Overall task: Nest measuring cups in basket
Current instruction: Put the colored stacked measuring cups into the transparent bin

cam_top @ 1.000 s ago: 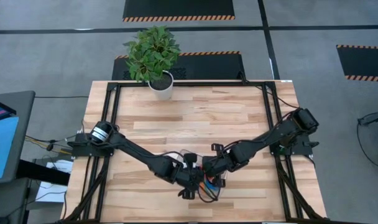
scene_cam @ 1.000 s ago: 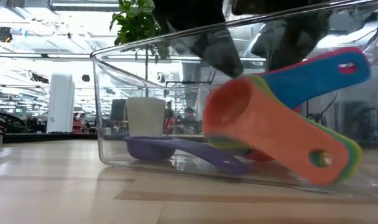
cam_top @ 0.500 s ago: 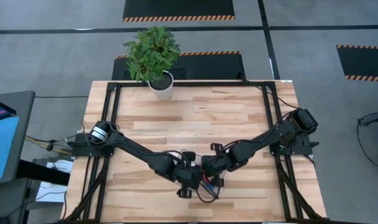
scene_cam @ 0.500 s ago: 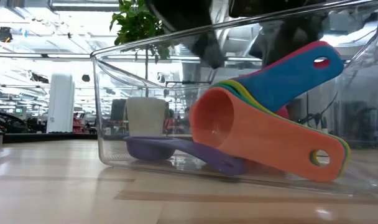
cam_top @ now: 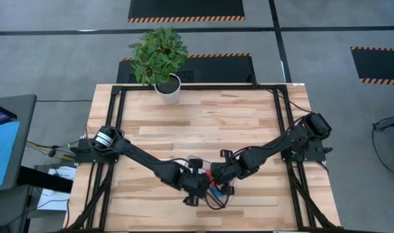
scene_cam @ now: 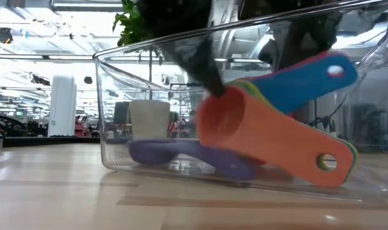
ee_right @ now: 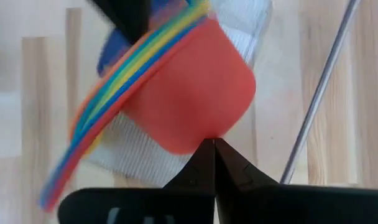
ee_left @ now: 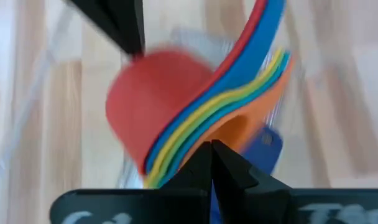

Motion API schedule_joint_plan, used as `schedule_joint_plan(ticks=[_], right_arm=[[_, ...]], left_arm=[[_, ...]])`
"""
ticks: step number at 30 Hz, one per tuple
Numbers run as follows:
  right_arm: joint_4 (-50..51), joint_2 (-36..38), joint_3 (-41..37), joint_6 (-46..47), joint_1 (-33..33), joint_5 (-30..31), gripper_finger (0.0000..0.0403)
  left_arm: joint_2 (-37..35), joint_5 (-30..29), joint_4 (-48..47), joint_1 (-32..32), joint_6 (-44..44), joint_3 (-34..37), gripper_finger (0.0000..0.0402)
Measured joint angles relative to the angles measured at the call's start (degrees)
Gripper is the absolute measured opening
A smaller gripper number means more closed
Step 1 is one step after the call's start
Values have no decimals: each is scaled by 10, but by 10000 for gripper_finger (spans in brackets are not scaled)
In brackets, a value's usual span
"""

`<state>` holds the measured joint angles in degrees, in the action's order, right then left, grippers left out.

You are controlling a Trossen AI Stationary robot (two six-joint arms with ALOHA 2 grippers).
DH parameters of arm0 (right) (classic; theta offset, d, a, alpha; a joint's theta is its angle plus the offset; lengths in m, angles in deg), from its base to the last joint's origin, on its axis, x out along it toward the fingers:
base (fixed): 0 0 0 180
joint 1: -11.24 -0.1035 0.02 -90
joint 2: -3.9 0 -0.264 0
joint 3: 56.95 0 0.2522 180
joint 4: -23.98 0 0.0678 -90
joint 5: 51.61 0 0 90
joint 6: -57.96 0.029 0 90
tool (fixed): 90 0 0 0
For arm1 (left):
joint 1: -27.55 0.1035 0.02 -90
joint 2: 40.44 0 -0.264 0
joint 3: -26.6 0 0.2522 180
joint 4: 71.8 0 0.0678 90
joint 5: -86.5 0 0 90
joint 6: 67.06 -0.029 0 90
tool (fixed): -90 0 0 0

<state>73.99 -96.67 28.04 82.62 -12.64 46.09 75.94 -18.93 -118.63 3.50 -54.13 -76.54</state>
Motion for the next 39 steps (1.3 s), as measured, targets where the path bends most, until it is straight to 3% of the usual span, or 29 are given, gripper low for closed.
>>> schedule_joint_plan(ticks=[11, 19, 26, 32, 39], right_arm=[[-154, 0, -61, 32, 0, -37, 20], [-160, 1, -59, 37, -2, -74, 13], [-161, 2, -59, 51, -2, -79, 34], [-144, 1, -59, 53, -1, -78, 20], [-120, 1, -53, 67, 0, -77, 18]], left_arm=[[0, -39, 63, 8, -31, -10, 0], [0, -70, -19, 12, -42, -55, 0], [0, -66, -54, 14, -47, -73, 0], [-3, -35, -77, 9, -17, -74, 0], [-42, -87, -126, 3, 14, -74, 0]])
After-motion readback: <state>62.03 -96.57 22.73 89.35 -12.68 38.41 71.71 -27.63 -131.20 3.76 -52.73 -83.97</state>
